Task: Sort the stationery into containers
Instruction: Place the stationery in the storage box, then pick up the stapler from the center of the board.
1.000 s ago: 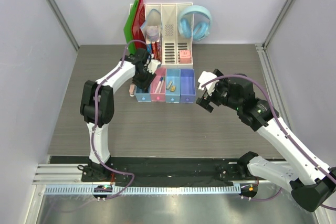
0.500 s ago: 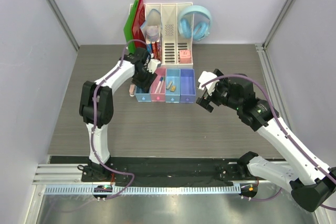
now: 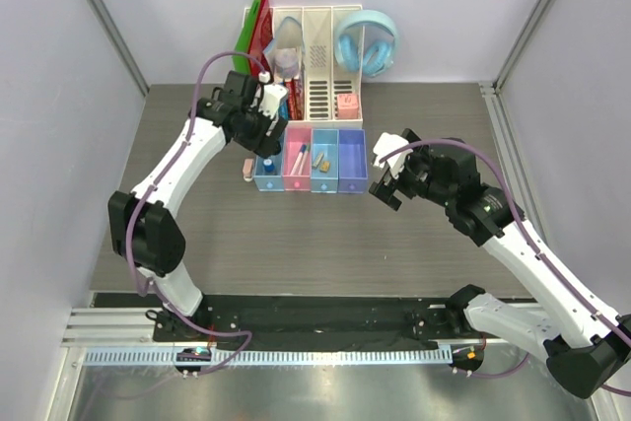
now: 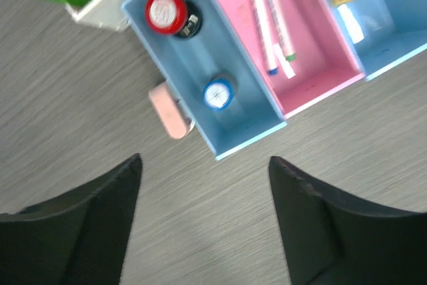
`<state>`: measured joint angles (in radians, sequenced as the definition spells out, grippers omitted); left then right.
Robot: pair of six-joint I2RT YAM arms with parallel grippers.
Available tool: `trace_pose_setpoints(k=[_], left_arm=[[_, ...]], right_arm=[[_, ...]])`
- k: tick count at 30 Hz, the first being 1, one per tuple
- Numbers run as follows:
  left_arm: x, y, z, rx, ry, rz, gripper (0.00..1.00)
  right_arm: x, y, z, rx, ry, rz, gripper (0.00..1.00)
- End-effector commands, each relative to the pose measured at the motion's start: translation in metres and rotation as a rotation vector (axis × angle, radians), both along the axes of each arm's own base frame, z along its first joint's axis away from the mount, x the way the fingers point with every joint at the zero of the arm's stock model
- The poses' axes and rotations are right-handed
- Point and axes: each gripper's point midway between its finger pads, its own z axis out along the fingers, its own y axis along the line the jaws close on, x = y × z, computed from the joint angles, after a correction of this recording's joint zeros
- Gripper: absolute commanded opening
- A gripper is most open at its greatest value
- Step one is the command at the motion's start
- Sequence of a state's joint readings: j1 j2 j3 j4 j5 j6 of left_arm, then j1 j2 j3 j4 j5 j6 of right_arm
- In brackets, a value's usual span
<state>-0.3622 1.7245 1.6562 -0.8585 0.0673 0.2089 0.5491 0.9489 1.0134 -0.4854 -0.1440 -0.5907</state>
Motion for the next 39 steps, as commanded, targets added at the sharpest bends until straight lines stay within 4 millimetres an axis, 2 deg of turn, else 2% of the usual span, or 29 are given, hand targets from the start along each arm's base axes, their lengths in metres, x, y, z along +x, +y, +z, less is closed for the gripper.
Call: trace_pose_setpoints(k=[1,4,8,14,17,23,39], left_arm=[[-0.003,0.028,-0.028,0.106,0.016,0.08,0.8],[-0.002,0.037,-0.046,0.129,0.039,0.111,0.86],[-0.001,0.045,-0.063,0.122,0.084,0.134,0.88],[0.0,0.05,-0.074,0.09,0.118,0.149,0.9],[-0.003,0.056,-0.08,0.096,0.142,0.157,0.91],[-0.006,0.057,-0.081,0.051,0.152,0.151,0.91],[-0.005,0.062,-0.083,0.004,0.135,0.164,0.92]], right_arm=[[0.004,-0.001,0.02,0.05,-0.062,-0.018,0.98],[0.007,-0.005,0.018,0.044,-0.063,-0.044,0.98],[0.011,-0.01,0.017,0.036,-0.068,-0.075,0.99],[0.014,-0.016,0.014,0.029,-0.075,-0.112,1.0],[0.022,-0.018,0.001,0.008,-0.042,-0.145,1.0],[0.029,-0.015,-0.023,-0.024,0.01,-0.151,1.0],[0.041,-0.01,-0.032,-0.007,0.058,-0.162,1.0]])
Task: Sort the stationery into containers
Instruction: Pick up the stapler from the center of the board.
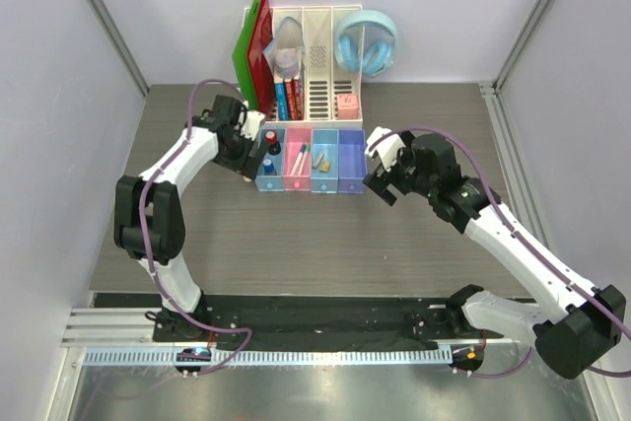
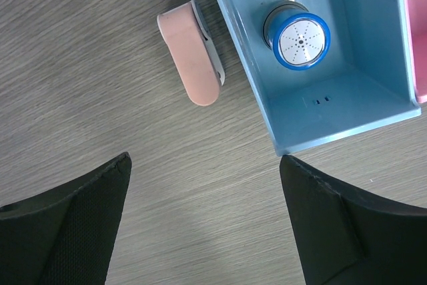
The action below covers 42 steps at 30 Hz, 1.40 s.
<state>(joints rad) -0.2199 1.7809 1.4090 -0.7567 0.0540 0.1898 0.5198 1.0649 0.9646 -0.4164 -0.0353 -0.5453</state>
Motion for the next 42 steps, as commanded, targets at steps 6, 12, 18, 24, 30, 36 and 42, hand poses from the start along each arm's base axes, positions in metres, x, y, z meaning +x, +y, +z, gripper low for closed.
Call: trace_pose_setpoints(k=[6,12,18,24,30,36,42], left_arm=[[0.012,-0.002,0.019,-0.069,-0.087,0.022,0.92],[0.015,0.006,0.022,-0.079,-0.109,0.056,0.93],[0.02,0.012,0.021,-0.105,-0.12,0.092,0.93],[0.023,0.002,0.006,-0.172,-0.075,0.08,0.93],[0.034,-0.008,-0.007,-0.214,-0.04,0.066,0.94],[0.045,0.004,-0.026,-0.145,-0.027,0.103,0.95],[0.057,0.005,-0.033,-0.137,-0.031,0.116,0.95]], right_arm=[[0.016,0.007,0.012,0.073,0.0,-0.018,1.0],[0.022,0.008,0.011,0.081,0.014,-0.024,0.99],[0.028,0.003,0.012,0.091,0.021,-0.049,1.0],[0.031,0.003,0.014,0.115,0.031,-0.059,1.0],[0.031,0.0,0.015,0.112,0.024,-0.066,1.0],[0.027,0.001,0.014,0.117,0.026,-0.06,1.0],[0.026,0.001,0.011,0.119,0.036,-0.059,1.0]])
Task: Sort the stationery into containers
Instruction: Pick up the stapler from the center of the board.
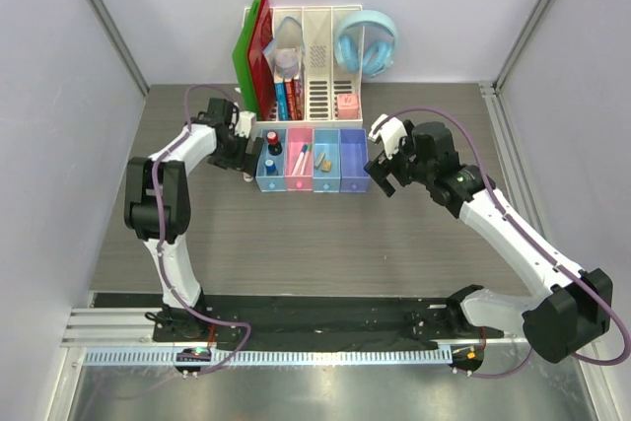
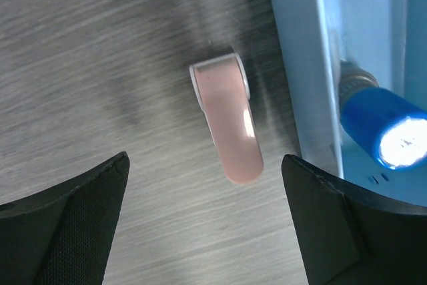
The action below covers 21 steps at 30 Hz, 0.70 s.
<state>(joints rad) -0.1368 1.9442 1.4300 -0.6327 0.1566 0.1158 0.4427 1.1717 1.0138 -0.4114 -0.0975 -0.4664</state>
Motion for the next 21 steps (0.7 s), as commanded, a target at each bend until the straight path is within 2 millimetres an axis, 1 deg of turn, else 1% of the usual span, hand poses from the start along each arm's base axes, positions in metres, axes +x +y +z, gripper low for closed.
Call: trace_pose_setpoints(k=[1,5,8,9,11,12,14,17,21], left_arm=[[0.028,-0.003,0.013,-0.014,-0.078,0.015,0.93],[0.037,-0.003,0.013,-0.007,-0.091,0.019,0.87],[0.039,-0.005,0.011,-0.015,-0.085,0.016,0.75],[0.038,-0.006,0.01,-0.017,-0.08,0.013,0.69],[0.035,-0.008,0.009,-0.028,-0.069,0.006,0.62],[0.034,-0.008,0.009,-0.033,-0.069,0.004,0.56],[0.03,-0.01,0.009,-0.044,-0.057,-0.005,0.54],[0.023,-0.014,0.007,-0.065,-0.031,-0.019,0.54],[0.019,-0.018,0.004,-0.081,-0.009,-0.032,0.51]], right_arm=[[0.004,0.005,0.026,0.058,-0.066,0.002,1.0],[0.003,0.004,0.028,0.058,-0.071,0.002,1.0],[0.002,0.004,0.028,0.06,-0.073,0.001,1.0],[0.002,0.003,0.028,0.059,-0.074,-0.002,1.0],[0.002,0.002,0.027,0.054,-0.073,-0.003,1.0],[0.002,0.001,0.027,0.053,-0.076,-0.005,1.0],[0.003,0.002,0.029,0.054,-0.08,-0.005,1.0],[0.003,0.002,0.03,0.055,-0.083,-0.005,1.0],[0.004,0.002,0.032,0.054,-0.087,-0.003,0.99]])
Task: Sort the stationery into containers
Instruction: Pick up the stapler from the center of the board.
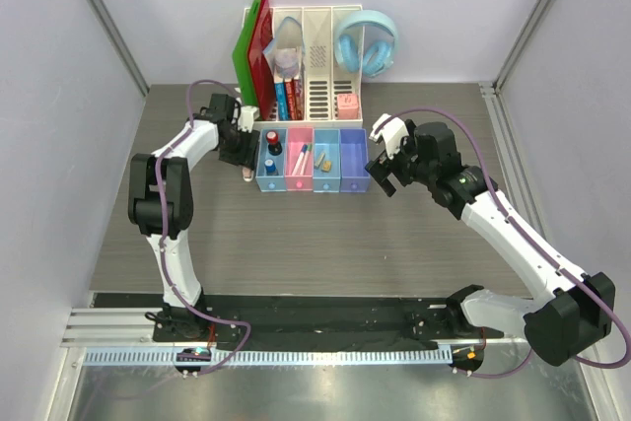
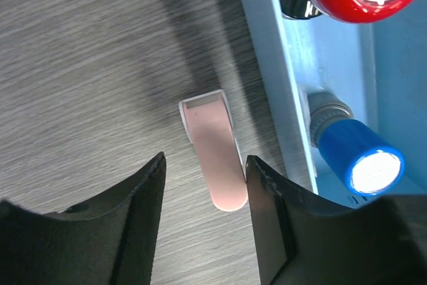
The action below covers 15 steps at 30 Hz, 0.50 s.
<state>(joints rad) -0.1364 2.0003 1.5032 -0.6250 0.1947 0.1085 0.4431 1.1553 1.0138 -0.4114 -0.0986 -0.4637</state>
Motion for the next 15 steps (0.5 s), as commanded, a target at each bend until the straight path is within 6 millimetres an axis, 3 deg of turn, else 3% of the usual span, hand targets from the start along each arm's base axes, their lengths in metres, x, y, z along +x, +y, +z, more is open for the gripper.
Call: trace_pose_setpoints(k=[1,8,11,14,15], left_arm=[[-0.002,-0.009,0.003,-0.045,0.015,-0.026,0.49],[-0.01,-0.025,-0.003,-0.127,0.086,-0.056,0.24],[-0.012,-0.025,-0.006,-0.13,0.104,-0.056,0.02],[-0.013,-0.019,-0.004,-0.101,0.092,-0.043,0.0],[-0.013,-0.017,-0.002,-0.092,0.083,-0.036,0.0]], right_arm=[[0.007,0.003,0.027,0.042,-0.073,-0.004,1.0],[0.023,0.009,0.045,0.045,-0.112,-0.005,1.0],[0.033,0.012,0.059,0.056,-0.141,-0.009,1.0],[0.046,0.021,0.073,0.085,-0.171,-0.003,1.0],[0.052,0.025,0.087,0.111,-0.203,-0.001,1.0]])
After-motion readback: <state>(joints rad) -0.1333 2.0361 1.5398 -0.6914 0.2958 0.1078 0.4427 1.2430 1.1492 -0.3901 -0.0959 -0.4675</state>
